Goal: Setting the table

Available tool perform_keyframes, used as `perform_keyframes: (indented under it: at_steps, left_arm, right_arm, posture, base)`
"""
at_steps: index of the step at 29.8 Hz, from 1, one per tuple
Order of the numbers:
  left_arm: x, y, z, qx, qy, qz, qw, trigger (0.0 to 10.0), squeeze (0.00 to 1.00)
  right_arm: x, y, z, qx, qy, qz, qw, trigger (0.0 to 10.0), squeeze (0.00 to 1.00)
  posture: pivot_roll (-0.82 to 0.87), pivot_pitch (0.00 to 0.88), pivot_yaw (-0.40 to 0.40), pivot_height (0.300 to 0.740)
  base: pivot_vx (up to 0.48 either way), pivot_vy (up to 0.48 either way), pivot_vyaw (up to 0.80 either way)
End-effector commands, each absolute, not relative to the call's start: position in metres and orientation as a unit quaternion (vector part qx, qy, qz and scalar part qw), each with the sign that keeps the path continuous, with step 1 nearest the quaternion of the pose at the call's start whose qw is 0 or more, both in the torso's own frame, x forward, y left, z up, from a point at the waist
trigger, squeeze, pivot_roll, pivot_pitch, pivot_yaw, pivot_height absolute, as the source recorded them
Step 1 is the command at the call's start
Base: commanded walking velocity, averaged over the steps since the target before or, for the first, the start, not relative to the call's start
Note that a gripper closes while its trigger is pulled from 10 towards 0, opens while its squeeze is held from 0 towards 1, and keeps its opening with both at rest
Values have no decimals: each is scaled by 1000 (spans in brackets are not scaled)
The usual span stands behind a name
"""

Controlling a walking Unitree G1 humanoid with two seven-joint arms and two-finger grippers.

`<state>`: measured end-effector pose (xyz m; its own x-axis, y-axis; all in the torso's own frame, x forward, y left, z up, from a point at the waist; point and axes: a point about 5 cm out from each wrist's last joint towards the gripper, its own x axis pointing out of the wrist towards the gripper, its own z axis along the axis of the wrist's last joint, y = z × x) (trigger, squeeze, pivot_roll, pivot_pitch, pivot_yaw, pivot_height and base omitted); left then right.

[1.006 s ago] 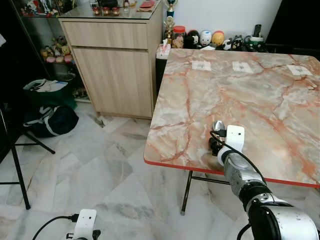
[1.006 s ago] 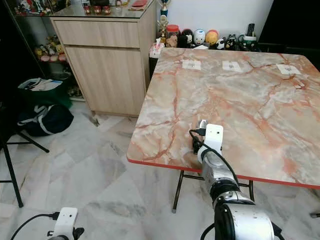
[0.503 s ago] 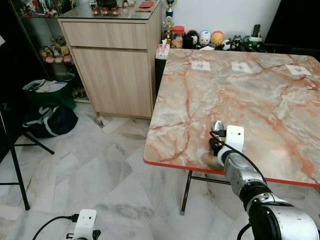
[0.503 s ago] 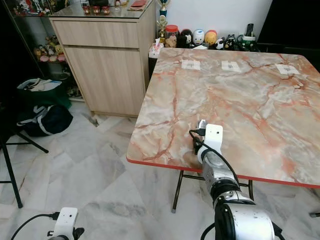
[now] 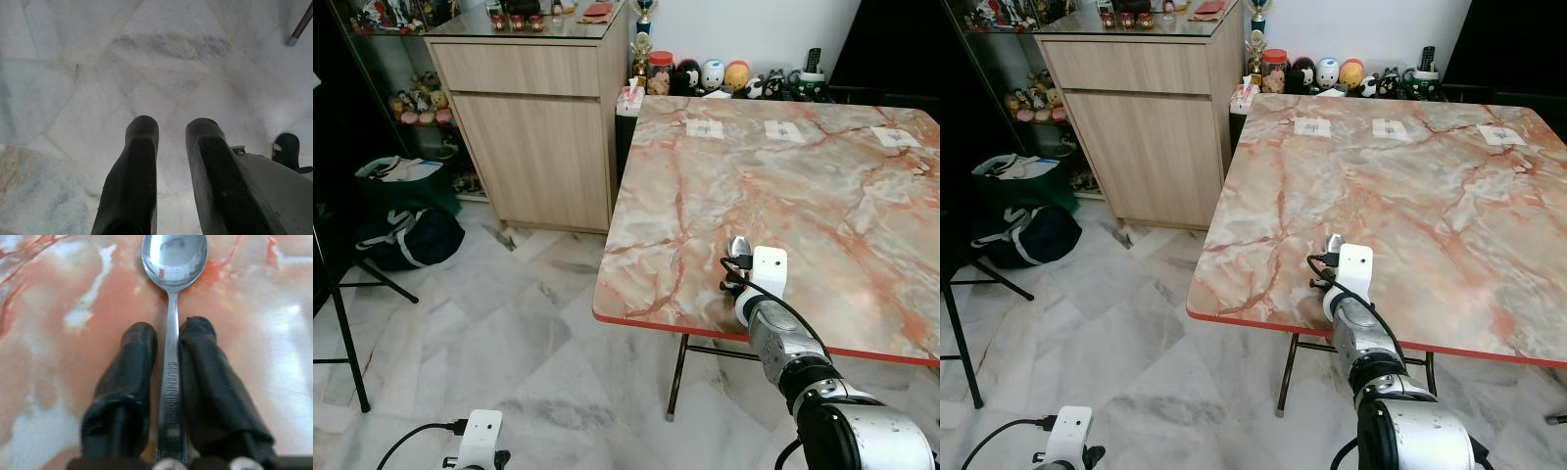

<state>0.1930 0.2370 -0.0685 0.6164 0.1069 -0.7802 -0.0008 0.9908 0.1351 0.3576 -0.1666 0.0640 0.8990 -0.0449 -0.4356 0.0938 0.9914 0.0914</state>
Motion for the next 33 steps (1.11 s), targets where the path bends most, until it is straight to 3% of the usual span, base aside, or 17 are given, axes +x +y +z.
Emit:
perform_keyframes:
  at_steps: [1, 15, 27, 28, 29, 30, 33]
  left_arm:
    - [190, 238, -70, 65, 447, 31, 892, 10000, 0]
    - [189, 236, -71, 62, 448, 29, 891, 10000, 0]
    - [186, 236, -73, 63, 452, 31, 889, 10000, 0]
    - [185, 236, -73, 63, 453, 31, 889, 10000, 0]
    - [185, 236, -73, 63, 453, 31, 889, 10000, 0]
    - [184, 235, -74, 64, 454, 30, 888, 10000, 0]
    - [183, 236, -74, 65, 456, 29, 887, 10000, 0]
  right_arm:
    - [349, -159, 51, 47, 250, -20, 967, 0, 0]
    - [342, -164, 42, 35, 255, -27, 966, 0, 0]
    - [349, -178, 72, 110, 85, -94, 986, 0, 0]
    - [347, -178, 72, 114, 76, -94, 986, 2392, 0]
    - [347, -178, 72, 114, 76, -94, 986, 2392, 0]
    - [343, -178, 71, 118, 58, -99, 986, 10000, 0]
    - [337, -179, 71, 123, 31, -111, 986, 10000, 0]
  posture:
    - [111, 0, -15, 740]
    - [105, 0, -18, 740]
    - [97, 0, -22, 740]
    - [95, 0, -21, 740]
    - [95, 0, -21, 740]
    - [93, 0, -19, 740]
    - [88, 0, -18, 740]
  base:
    - [0, 0, 0]
    - [0, 0, 0]
    - [0, 0, 0]
    - [0, 0, 0]
    - [0, 0, 0]
    - [0, 0, 0]
    - [0, 0, 0]
